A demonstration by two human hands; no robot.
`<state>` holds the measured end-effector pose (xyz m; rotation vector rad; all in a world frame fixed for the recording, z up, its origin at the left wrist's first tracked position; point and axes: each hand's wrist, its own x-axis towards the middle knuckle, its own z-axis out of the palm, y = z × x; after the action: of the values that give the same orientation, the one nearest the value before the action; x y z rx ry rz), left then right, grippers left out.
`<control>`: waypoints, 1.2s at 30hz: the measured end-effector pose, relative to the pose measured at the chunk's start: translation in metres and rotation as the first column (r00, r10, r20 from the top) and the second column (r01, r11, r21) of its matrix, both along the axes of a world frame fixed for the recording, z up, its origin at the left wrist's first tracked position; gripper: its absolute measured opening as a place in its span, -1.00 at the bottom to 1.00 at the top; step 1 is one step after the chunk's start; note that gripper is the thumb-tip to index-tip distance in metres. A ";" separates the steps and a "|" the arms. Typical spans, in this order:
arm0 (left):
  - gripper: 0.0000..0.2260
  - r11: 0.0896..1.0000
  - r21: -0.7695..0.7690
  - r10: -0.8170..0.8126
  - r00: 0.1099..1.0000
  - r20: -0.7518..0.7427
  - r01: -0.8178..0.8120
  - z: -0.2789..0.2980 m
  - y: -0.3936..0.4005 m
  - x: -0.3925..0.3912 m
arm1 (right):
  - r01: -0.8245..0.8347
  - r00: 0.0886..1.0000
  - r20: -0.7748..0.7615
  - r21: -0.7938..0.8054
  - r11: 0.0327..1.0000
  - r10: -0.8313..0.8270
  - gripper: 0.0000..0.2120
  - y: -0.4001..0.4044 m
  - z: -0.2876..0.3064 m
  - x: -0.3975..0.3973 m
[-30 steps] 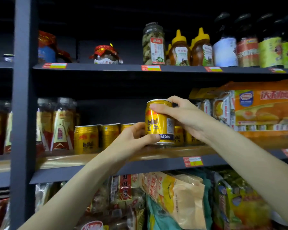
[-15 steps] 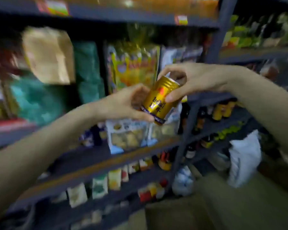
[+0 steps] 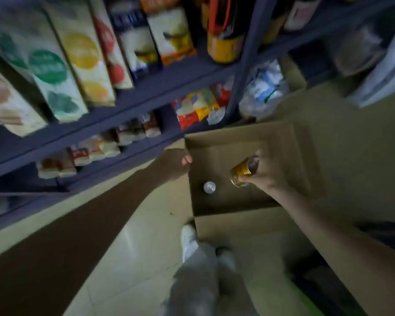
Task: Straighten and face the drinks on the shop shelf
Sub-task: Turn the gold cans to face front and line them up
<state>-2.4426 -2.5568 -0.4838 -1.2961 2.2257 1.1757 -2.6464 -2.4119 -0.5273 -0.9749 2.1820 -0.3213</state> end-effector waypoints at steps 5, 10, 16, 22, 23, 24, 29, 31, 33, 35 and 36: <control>-0.76 0.999 0.032 -0.024 0.997 0.071 0.022 -0.179 0.027 0.007 | -0.013 0.997 0.071 0.187 0.982 -0.001 -0.19 -0.005 -0.229 0.016; -0.78 0.993 -0.119 -0.022 0.998 -0.052 0.016 -0.271 0.030 0.016 | -0.134 0.991 0.043 0.250 0.959 0.128 -0.13 -0.020 -0.371 0.037; -0.76 0.990 -0.139 -0.037 0.996 -0.079 0.026 -0.235 0.033 0.011 | -0.278 0.955 -0.024 0.269 0.922 0.295 -0.29 -0.021 -0.291 0.033; -0.73 0.963 -0.262 0.012 0.978 -0.206 -0.067 0.006 0.011 0.006 | -0.342 0.937 0.077 0.011 0.939 0.341 -0.42 -0.092 0.032 0.011; -0.73 0.946 -0.314 0.009 0.973 -0.229 -0.083 0.064 0.002 0.008 | -0.393 0.916 0.086 -0.005 0.920 0.392 -0.48 -0.107 0.103 0.012; -0.71 0.920 -0.378 -0.002 0.963 -0.271 -0.104 0.125 -0.008 0.013 | -0.458 0.885 0.076 -0.035 0.888 0.459 -0.52 -0.120 0.177 0.016; -0.75 0.601 -0.734 -0.187 0.837 -0.514 -0.316 0.411 -0.055 0.069 | -0.533 0.808 -0.002 -0.430 0.729 0.590 -0.59 -0.155 0.533 0.056; -0.74 0.449 -0.767 -0.217 0.776 -0.592 -0.459 0.506 -0.070 0.099 | -0.471 0.814 -0.040 -0.630 0.618 0.579 -0.60 -0.149 0.640 0.080; -0.72 0.285 -0.764 -0.284 0.711 -0.644 -0.578 0.586 -0.081 0.132 | -0.435 0.824 -0.134 -0.773 0.462 0.551 -0.73 -0.150 0.718 0.107; -0.70 0.154 -0.743 -0.347 0.669 -0.658 -0.651 0.651 -0.091 0.166 | -0.469 0.828 -0.280 -0.821 0.327 0.486 -0.79 -0.157 0.773 0.136; -0.70 0.093 -0.737 -0.365 0.666 -0.651 -0.669 0.675 -0.095 0.184 | -0.487 0.823 -0.330 -0.828 0.277 0.462 -0.80 -0.162 0.793 0.151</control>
<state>-2.2588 -2.6517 0.1911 -1.6633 3.9735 -0.3198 -2.4954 -2.5740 0.2655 -2.1717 1.4727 -1.2621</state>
